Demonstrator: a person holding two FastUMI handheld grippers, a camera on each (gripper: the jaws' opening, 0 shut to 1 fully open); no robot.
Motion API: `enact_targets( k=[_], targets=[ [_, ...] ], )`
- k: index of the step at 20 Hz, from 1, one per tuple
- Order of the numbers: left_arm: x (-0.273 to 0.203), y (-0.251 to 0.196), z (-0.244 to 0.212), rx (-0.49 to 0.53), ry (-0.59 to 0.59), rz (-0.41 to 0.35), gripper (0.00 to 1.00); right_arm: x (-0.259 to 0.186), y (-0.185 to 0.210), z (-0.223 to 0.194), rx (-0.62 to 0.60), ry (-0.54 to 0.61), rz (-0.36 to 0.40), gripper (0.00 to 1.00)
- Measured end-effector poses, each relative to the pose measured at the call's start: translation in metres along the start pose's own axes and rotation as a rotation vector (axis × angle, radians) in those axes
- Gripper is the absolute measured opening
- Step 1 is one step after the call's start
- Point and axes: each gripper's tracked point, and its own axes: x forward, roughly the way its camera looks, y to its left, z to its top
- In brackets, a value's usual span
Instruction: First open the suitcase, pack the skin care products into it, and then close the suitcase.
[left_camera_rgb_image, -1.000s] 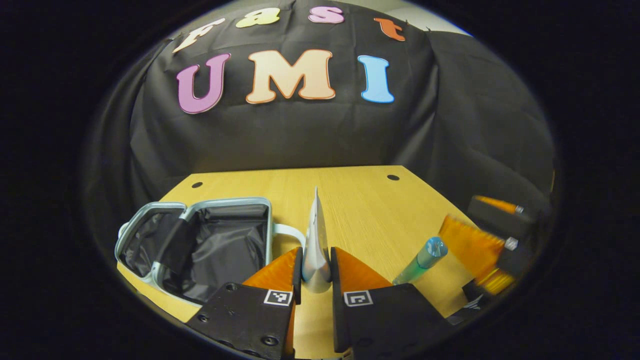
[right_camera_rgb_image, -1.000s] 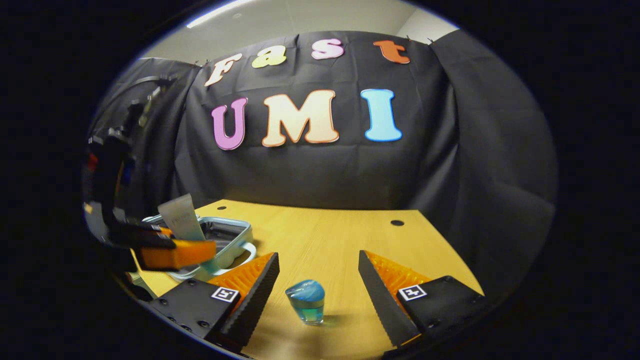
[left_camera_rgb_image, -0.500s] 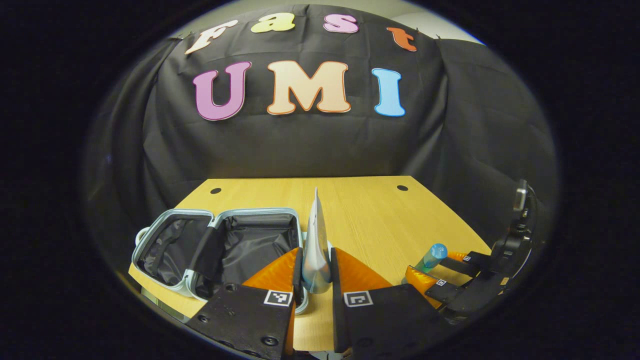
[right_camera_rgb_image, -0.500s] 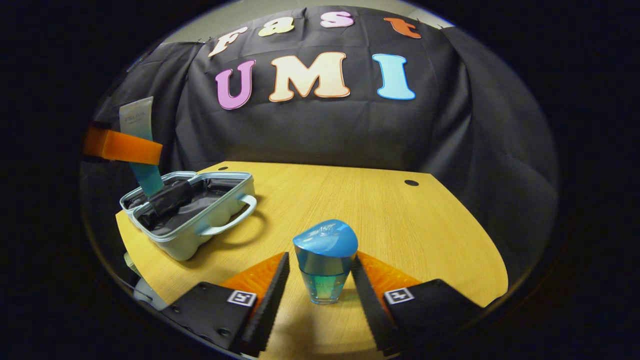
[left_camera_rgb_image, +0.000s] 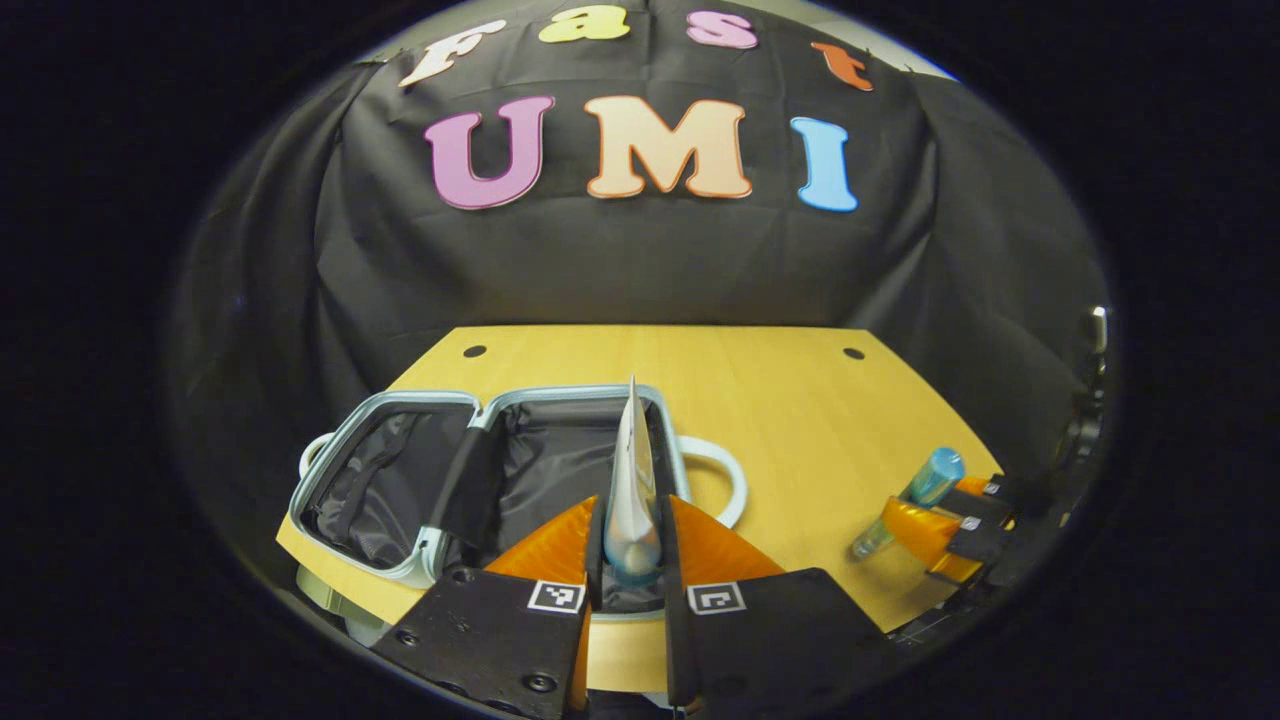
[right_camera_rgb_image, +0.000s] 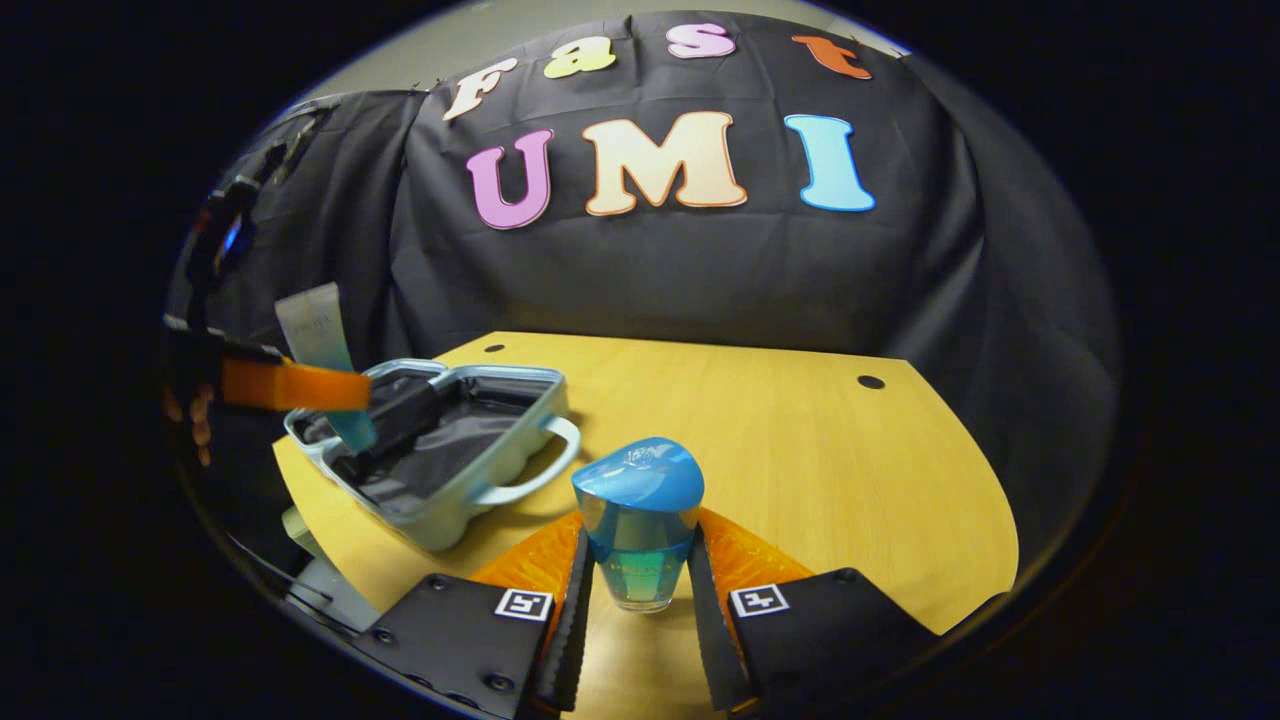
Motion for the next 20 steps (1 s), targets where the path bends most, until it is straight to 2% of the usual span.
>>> enact_targets(
  k=[5,9,14,17,18,20],
  targets=[
    [0.051,0.046,-0.029,0.006,0.145,0.030,0.23,0.004,0.065,0.039,0.029,-0.009,0.117,0.50],
    [0.085,0.066,-0.047,-0.032,0.219,0.011,0.24,0.024,0.112,0.062,0.044,0.007,0.192,0.50],
    [0.116,0.074,-0.066,-0.059,0.298,-0.037,0.25,0.064,0.144,0.071,0.058,0.073,0.224,0.50],
    [0.126,0.074,-0.056,-0.050,0.247,-0.081,0.29,0.084,0.154,0.074,0.081,0.107,0.223,0.50],
    [0.126,0.072,-0.050,-0.044,0.225,-0.105,0.34,0.088,0.156,0.075,0.086,0.118,0.222,0.50],
    [0.127,0.077,-0.039,-0.027,0.186,-0.111,0.62,0.100,0.162,0.074,0.091,0.132,0.218,0.50]
  ],
)
